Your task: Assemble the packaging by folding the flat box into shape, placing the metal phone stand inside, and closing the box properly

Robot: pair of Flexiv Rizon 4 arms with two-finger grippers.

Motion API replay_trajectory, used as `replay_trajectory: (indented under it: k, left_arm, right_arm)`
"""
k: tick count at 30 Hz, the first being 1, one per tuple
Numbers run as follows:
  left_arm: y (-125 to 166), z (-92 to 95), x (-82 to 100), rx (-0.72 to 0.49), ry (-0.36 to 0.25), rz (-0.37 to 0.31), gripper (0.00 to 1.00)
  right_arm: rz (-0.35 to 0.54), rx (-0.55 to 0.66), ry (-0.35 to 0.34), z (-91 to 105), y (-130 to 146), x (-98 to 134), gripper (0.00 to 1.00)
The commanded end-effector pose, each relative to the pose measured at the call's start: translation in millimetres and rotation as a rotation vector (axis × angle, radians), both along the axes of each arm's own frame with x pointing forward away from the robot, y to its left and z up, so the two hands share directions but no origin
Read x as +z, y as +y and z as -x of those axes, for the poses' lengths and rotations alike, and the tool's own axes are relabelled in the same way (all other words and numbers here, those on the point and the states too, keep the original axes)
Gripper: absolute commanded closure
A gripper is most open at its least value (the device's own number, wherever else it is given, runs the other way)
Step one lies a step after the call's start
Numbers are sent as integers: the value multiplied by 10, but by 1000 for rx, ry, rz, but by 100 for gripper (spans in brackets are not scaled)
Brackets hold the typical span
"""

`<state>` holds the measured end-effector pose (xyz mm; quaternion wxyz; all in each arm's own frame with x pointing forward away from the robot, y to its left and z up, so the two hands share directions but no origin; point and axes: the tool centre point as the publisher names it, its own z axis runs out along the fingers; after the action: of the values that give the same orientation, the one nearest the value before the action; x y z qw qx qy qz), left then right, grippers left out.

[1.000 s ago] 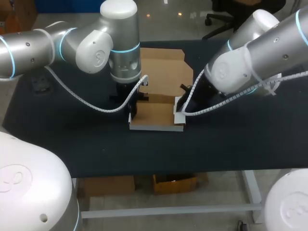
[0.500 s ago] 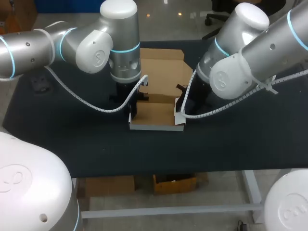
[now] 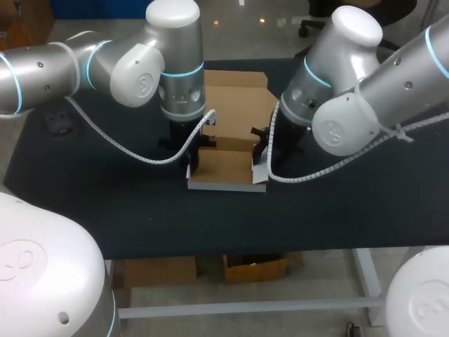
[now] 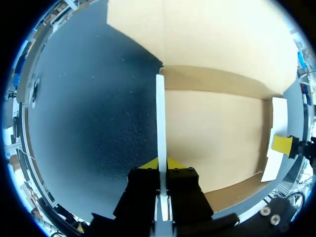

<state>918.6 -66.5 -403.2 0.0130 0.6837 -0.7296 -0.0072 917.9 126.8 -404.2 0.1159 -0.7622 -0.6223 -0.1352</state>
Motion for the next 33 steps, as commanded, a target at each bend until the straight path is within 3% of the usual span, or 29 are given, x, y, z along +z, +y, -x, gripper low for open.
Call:
replay_trajectory:
  k: [1, 9, 15, 25, 33]
  left_arm:
    - [-17, 7, 8, 0, -1, -5, 100]
    - [-17, 7, 8, 0, -1, -5, 100]
    - [-17, 7, 8, 0, -1, -5, 100]
    - [-17, 7, 8, 0, -1, -5, 100]
    - [-17, 7, 8, 0, -1, -5, 100]
  right_arm:
    - [39, 19, 25, -59, 22, 7, 63]
    - [100, 55, 22, -96, 32, 9, 64]
    - [130, 66, 25, -119, 29, 12, 75]
    - [167, 102, 46, -153, -6, -47, 70]
    - [188, 99, 58, -166, -62, -77, 74]
